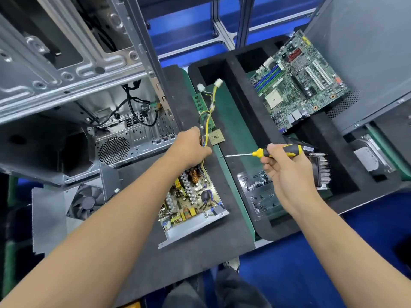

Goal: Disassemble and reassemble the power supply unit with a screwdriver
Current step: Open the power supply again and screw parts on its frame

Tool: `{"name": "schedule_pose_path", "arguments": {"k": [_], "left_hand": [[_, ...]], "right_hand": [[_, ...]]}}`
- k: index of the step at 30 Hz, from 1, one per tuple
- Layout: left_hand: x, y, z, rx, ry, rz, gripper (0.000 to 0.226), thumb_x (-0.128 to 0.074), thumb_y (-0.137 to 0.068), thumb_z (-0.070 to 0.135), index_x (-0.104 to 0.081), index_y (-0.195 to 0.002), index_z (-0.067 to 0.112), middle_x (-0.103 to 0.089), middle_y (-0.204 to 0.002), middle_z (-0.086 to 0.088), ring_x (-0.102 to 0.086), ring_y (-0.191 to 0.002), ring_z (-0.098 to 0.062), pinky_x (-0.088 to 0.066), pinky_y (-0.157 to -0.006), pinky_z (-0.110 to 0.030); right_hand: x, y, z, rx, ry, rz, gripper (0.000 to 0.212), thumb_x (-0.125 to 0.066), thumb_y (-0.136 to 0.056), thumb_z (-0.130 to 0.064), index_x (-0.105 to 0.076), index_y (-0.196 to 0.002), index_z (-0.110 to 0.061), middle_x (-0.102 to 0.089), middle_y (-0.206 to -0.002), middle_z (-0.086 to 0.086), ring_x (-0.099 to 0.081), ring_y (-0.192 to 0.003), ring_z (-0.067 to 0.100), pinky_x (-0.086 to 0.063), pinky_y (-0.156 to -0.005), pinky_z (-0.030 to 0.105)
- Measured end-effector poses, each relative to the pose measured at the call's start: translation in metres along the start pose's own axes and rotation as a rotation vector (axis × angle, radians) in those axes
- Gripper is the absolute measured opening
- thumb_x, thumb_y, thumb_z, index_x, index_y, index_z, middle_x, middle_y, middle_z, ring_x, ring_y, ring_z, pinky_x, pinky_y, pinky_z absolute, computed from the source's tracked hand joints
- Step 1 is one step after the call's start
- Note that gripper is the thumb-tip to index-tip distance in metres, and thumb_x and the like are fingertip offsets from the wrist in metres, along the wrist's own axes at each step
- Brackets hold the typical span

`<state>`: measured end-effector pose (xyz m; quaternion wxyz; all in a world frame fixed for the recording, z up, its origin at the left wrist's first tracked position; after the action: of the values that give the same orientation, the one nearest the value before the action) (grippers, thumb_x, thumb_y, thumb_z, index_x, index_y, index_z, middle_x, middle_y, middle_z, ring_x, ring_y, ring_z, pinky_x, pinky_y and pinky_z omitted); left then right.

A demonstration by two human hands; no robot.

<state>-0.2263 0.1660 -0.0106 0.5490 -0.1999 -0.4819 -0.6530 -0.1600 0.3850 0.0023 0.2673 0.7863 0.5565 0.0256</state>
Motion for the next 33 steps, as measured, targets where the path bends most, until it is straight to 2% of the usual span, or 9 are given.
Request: {"name": "schedule_pose_path", "arguments": {"k": [3, 8, 12, 14, 17, 19, 23, 29, 33], "left_hand": [[0.002, 0.004, -0.006, -0.006, -0.166, 0.070, 0.025, -0.057, -0.088, 0.033, -0.040, -0.088, 0.015, -0.045, -0.077, -0.003, -0.050, -0.071, -0.029, -0.032, -0.054, -0.033], [0.000, 0.008, -0.024, 0.046, 0.110, 0.133, 0.027, -0.058, -0.084, 0.030, -0.039, -0.076, 0.013, -0.049, -0.075, -0.006, -0.043, -0.064, -0.024, -0.034, -0.056, -0.033], [0.002, 0.006, -0.028, 0.032, 0.172, 0.124, 0.023, -0.059, -0.083, 0.025, -0.052, -0.084, 0.003, -0.056, -0.073, -0.007, -0.048, -0.063, -0.025, -0.041, -0.057, -0.034], [0.003, 0.006, -0.030, 0.018, 0.188, 0.108, 0.021, -0.059, -0.083, 0.023, -0.058, -0.090, 0.004, -0.060, -0.071, -0.006, -0.051, -0.062, -0.025, -0.048, -0.059, -0.037], [0.000, 0.009, -0.031, -0.012, 0.217, 0.075, 0.010, -0.060, -0.083, 0.021, -0.059, -0.087, 0.012, -0.060, -0.068, -0.004, -0.054, -0.062, -0.025, -0.050, -0.062, -0.037], [-0.004, 0.012, -0.029, -0.039, 0.201, 0.063, 0.007, -0.060, -0.084, 0.023, -0.057, -0.084, 0.016, -0.057, -0.068, -0.002, -0.053, -0.064, -0.025, -0.049, -0.063, -0.037], [-0.007, 0.014, -0.029, -0.059, 0.167, 0.079, 0.007, -0.059, -0.084, 0.024, -0.056, -0.083, 0.017, -0.056, -0.071, -0.003, -0.052, -0.069, -0.027, -0.050, -0.069, -0.040], [-0.007, 0.012, -0.030, -0.076, 0.161, 0.102, 0.006, -0.059, -0.085, 0.024, -0.058, -0.082, 0.019, -0.056, -0.070, 0.001, -0.051, -0.065, -0.015, -0.036, -0.056, -0.031], [-0.008, 0.012, -0.031, -0.073, 0.162, 0.116, 0.007, -0.058, -0.085, 0.026, -0.057, -0.080, 0.021, -0.056, -0.067, 0.003, -0.051, -0.064, -0.014, -0.035, -0.055, -0.030]], "right_hand": [[-0.002, 0.001, 0.002, -0.004, -0.002, 0.008, 0.008, -0.066, -0.094, -0.010, -0.062, -0.087, -0.011, -0.070, -0.075, 0.003, -0.064, -0.067, 0.013, -0.052, -0.059, 0.021], [-0.005, -0.002, 0.009, 0.032, 0.083, -0.018, 0.014, -0.067, -0.093, -0.010, -0.059, -0.101, -0.002, -0.072, -0.079, 0.005, -0.066, -0.068, 0.013, -0.052, -0.061, 0.021], [-0.014, -0.005, 0.013, 0.102, 0.268, -0.085, 0.016, -0.069, -0.090, -0.015, -0.059, -0.099, -0.006, -0.076, -0.083, 0.007, -0.071, -0.072, 0.016, -0.054, -0.064, 0.023], [-0.019, -0.005, 0.013, 0.150, 0.370, -0.103, 0.016, -0.070, -0.086, -0.022, -0.059, -0.094, -0.013, -0.075, -0.082, 0.007, -0.072, -0.072, 0.019, -0.056, -0.067, 0.032], [-0.026, -0.005, 0.012, 0.219, 0.516, -0.144, 0.018, -0.069, -0.080, -0.032, -0.059, -0.089, -0.020, -0.074, -0.074, 0.002, -0.072, -0.069, 0.023, -0.058, -0.076, 0.048], [-0.032, -0.004, 0.013, 0.234, 0.573, -0.184, 0.013, -0.069, -0.079, -0.034, -0.058, -0.085, -0.029, -0.073, -0.073, 0.000, -0.072, -0.070, 0.023, -0.058, -0.076, 0.052], [-0.041, -0.002, 0.019, 0.276, 0.675, -0.225, 0.015, -0.071, -0.084, -0.026, -0.057, -0.082, -0.031, -0.073, -0.073, -0.004, -0.071, -0.070, 0.018, -0.058, -0.076, 0.048], [-0.046, 0.000, 0.024, 0.289, 0.689, -0.235, 0.016, -0.073, -0.086, -0.021, -0.057, -0.084, -0.027, -0.072, -0.072, -0.009, -0.071, -0.069, 0.013, -0.058, -0.078, 0.045], [-0.047, -0.002, 0.024, 0.289, 0.700, -0.242, 0.016, -0.072, -0.086, -0.022, -0.057, -0.085, -0.027, -0.072, -0.074, -0.007, -0.071, -0.073, 0.016, -0.057, -0.079, 0.044]]}}
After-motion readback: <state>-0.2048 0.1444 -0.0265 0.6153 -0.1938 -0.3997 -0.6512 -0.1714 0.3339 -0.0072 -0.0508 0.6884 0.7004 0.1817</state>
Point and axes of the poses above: each hand's wrist, its own y-axis away from the middle knuckle, its own x-axis out of the back of the hand, z = x × y, the point moved 1 cm from there along -y, towards the middle knuckle
